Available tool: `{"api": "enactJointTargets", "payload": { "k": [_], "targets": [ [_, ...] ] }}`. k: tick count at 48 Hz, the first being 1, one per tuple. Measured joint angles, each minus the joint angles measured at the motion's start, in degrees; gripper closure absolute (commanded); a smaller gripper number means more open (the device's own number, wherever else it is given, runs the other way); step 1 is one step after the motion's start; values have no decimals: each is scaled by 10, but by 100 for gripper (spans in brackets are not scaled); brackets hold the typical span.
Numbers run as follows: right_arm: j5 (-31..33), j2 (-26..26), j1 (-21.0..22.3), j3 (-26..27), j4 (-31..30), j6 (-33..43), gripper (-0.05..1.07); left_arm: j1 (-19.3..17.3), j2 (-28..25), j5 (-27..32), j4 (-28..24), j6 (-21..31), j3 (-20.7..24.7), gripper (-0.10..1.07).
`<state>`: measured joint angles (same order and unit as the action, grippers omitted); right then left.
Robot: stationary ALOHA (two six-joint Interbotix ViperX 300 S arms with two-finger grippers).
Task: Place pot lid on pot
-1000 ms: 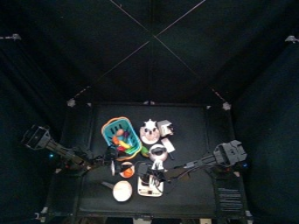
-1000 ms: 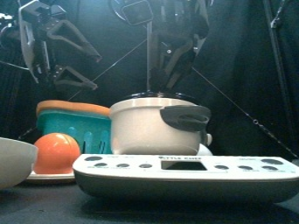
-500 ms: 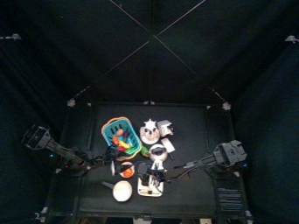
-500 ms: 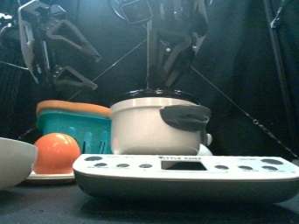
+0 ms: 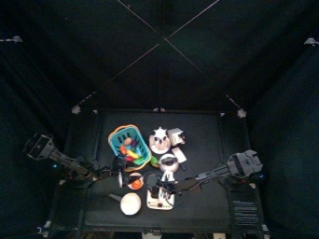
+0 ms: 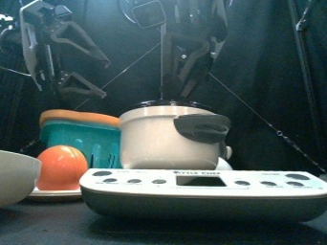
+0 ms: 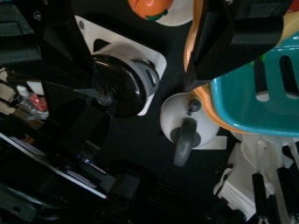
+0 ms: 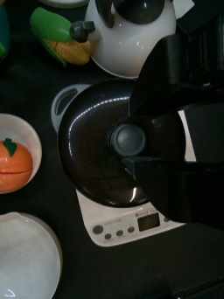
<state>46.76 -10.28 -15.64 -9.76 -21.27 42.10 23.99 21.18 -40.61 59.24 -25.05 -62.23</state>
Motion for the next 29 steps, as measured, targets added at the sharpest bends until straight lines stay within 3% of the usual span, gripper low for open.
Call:
{"api": "enactJointTargets", "payload": {
  "k": [7, 29],
  "targets": [
    [2, 0, -1, 0, -2, 0, 17, -1, 0, 0, 0, 1, 0, -4],
    [58, 8, -34, 25, -54, 0, 17, -1, 0, 2, 0, 0, 0, -4]
  ]
}}
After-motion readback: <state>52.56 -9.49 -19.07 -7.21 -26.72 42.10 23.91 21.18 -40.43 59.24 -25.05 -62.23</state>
